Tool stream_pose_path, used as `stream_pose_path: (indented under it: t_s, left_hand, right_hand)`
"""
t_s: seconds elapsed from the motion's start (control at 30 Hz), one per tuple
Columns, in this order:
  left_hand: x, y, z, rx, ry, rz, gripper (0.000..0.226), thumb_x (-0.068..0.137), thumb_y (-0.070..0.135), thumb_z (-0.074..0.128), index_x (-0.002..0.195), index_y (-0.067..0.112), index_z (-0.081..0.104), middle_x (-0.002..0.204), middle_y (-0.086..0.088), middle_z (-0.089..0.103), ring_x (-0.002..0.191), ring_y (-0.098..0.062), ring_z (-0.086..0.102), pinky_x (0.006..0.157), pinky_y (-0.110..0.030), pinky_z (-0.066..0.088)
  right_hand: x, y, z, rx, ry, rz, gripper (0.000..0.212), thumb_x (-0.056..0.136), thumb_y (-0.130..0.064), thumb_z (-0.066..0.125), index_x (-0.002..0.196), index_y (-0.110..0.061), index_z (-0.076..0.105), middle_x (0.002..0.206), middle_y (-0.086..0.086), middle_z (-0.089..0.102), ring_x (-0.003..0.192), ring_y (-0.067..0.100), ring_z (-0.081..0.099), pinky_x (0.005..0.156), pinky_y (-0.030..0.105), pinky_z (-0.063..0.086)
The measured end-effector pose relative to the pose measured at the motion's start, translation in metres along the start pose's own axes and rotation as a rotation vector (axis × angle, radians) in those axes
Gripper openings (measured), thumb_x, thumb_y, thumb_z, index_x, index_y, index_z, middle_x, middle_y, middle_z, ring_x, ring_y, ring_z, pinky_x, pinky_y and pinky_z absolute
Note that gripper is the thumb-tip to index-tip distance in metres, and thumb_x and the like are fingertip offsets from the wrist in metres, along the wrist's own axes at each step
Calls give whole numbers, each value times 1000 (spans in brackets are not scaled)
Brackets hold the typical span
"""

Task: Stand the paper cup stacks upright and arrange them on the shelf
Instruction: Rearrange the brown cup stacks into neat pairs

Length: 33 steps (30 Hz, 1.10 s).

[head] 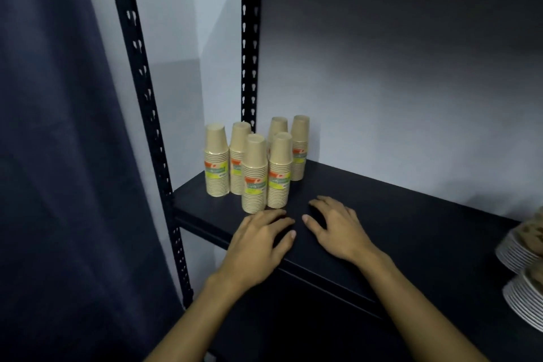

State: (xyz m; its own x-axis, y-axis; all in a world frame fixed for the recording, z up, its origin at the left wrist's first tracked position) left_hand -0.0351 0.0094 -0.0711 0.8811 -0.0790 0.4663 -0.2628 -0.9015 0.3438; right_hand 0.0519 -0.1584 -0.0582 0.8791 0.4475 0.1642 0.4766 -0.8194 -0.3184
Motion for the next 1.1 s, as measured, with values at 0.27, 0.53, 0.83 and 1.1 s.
stream_pose_path:
  t_s: [0.27, 0.53, 0.83, 1.1]
  left_hand:
    - [-20, -1, 1, -117, 192, -41, 35, 99, 41, 52, 122, 23, 72, 133, 9, 65, 131, -3, 50, 115, -25, 32]
    - [-4, -45, -43, -443, 427, -335, 36, 81, 38, 80, 108, 23, 62, 109, 11, 63, 103, -7, 60, 88, -25, 52]
    - [24, -45, -45, -526, 387, -370, 54, 81, 31, 83, 126, 22, 56, 112, 16, 65, 99, 8, 62, 85, -15, 55]
    - [43, -25, -26, -589, 260, -310, 52, 80, 21, 84, 125, 20, 56, 104, 19, 66, 97, 11, 63, 84, -17, 56]
  right_hand:
    - [-7, -5, 2, -39, 28, -28, 56, 101, -51, 40, 149, -23, 42, 159, -1, 34, 148, 16, 26, 118, 39, 19]
    - [18, -28, -13, 487, 67, -28, 61, 89, -43, 68, 143, -23, 47, 139, -6, 55, 126, 10, 51, 106, 32, 42]
    - [48, -55, -10, 897, 77, -131, 57, 88, -18, 75, 139, -20, 50, 127, -5, 66, 117, 8, 62, 96, 24, 53]
    - [31, -16, -28, 825, 133, -102, 54, 83, -23, 79, 129, -22, 52, 120, -5, 66, 108, 9, 65, 91, 31, 56]
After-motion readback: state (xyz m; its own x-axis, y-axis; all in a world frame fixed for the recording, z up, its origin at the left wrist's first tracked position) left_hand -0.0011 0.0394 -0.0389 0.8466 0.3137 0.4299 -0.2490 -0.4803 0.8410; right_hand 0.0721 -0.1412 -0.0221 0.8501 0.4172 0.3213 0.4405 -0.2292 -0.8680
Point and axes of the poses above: each hand's wrist, its own x-axis towards the middle knuckle, its own z-axis out of the palm, y = z × x, the point moved 4 cm from there along x, towards the middle knuckle
